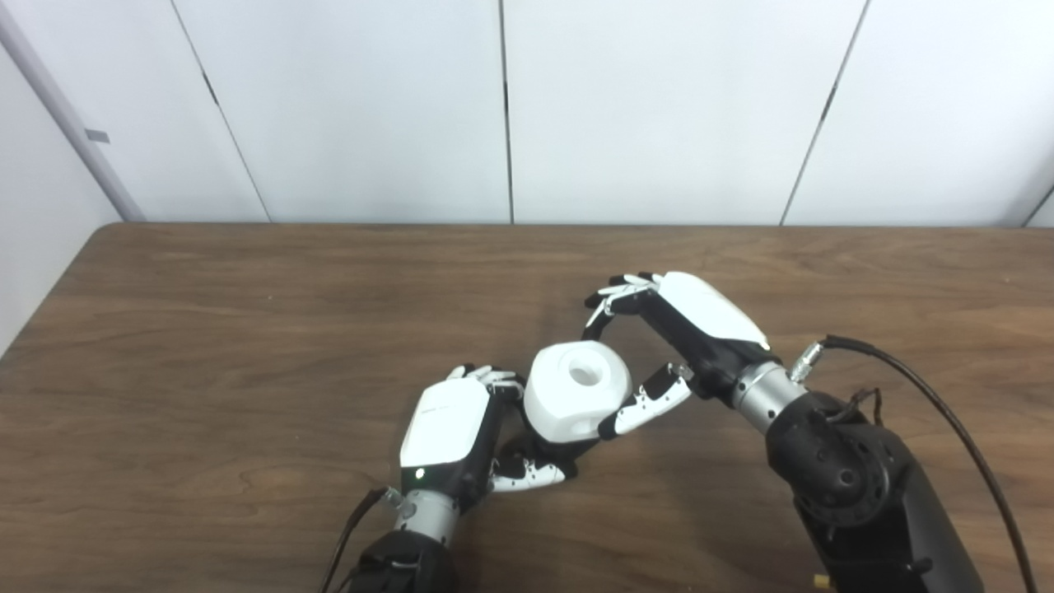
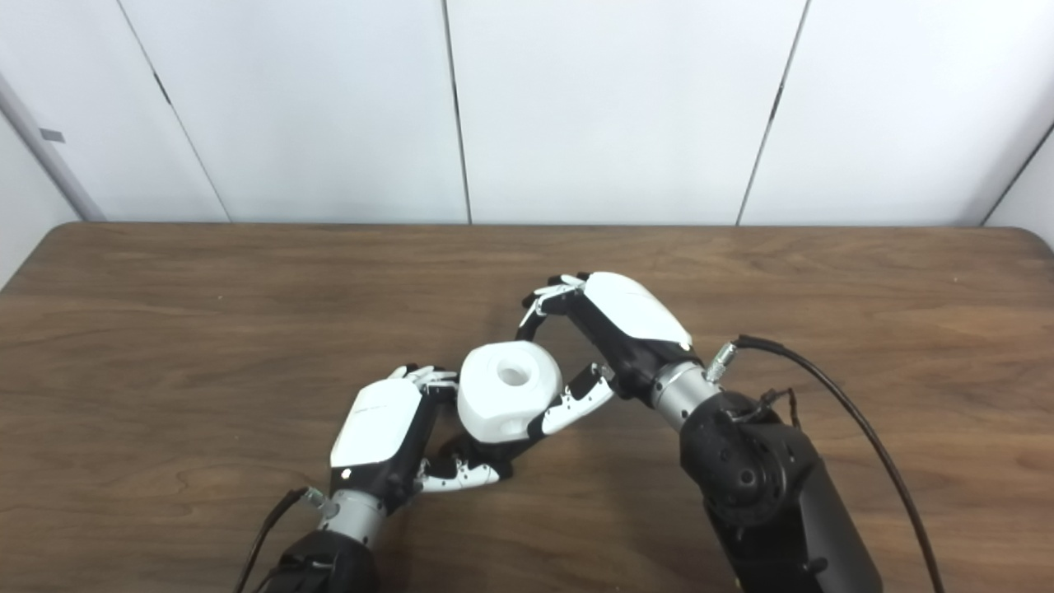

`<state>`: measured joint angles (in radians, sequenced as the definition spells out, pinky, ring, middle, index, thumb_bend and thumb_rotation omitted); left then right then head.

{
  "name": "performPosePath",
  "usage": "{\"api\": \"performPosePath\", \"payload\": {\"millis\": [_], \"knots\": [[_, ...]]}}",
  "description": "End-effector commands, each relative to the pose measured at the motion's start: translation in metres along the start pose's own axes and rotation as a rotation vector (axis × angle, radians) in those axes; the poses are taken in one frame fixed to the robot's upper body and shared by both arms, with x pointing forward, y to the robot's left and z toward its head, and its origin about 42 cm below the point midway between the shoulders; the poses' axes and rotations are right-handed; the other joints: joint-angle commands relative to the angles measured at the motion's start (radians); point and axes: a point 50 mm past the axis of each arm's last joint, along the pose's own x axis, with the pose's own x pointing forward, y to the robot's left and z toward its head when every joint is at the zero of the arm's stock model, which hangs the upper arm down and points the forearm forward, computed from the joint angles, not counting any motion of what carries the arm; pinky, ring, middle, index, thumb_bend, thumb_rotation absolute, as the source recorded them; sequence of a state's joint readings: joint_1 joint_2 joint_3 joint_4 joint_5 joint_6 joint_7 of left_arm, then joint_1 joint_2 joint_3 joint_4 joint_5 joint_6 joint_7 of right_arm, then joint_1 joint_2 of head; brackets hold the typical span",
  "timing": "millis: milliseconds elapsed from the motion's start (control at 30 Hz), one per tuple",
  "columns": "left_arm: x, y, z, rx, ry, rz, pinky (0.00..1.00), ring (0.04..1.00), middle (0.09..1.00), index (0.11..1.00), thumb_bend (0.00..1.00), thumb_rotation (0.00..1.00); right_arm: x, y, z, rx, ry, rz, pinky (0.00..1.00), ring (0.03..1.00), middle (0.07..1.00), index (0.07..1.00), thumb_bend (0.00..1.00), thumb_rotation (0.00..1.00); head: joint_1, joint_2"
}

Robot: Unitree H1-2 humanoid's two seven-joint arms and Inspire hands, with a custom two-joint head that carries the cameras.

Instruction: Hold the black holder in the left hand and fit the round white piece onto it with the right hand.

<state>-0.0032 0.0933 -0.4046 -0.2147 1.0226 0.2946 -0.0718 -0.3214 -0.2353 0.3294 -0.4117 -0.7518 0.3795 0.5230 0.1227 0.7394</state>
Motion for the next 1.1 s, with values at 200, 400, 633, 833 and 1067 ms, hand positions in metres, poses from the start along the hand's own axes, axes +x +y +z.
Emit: {"api": "performPosePath", "payload": {"millis": [200,400,633,833,1067], "knots": [[-0.002,-0.015,0.001,0.002,0.007,-0.082,0.95,0.864,0.779,0.485,0.52,0.05,0.005,-0.009,0.01,-0.033,-0.057,-0.043,1.0,0.94,0.82,0.482,0.53,0.14,0.004,0.002],[-0.002,-0.015,0.002,0.008,0.005,-0.084,0.95,0.866,0.779,0.486,0.52,0.05,0.005,-0.006,0.012,-0.03,-0.058,-0.036,1.0,0.936,0.818,0.482,0.53,0.14,0.012,0.004],[-0.001,-0.016,0.001,0.015,0.006,-0.085,0.95,0.863,0.779,0.485,0.52,0.05,0.006,-0.003,0.018,-0.027,-0.083,-0.036,1.0,0.931,0.814,0.481,0.53,0.14,0.015,0.004],[0.0,-0.017,0.002,0.021,0.003,-0.087,0.95,0.865,0.78,0.486,0.52,0.05,0.006,-0.002,0.021,-0.025,-0.083,-0.028,1.0,0.939,0.816,0.481,0.53,0.14,0.017,0.005],[0.0,-0.018,0.002,0.022,0.0,-0.084,0.95,0.864,0.779,0.486,0.52,0.05,0.007,-0.002,0.021,-0.018,-0.08,-0.021,1.0,0.943,0.819,0.481,0.53,0.14,0.019,0.006]]}}
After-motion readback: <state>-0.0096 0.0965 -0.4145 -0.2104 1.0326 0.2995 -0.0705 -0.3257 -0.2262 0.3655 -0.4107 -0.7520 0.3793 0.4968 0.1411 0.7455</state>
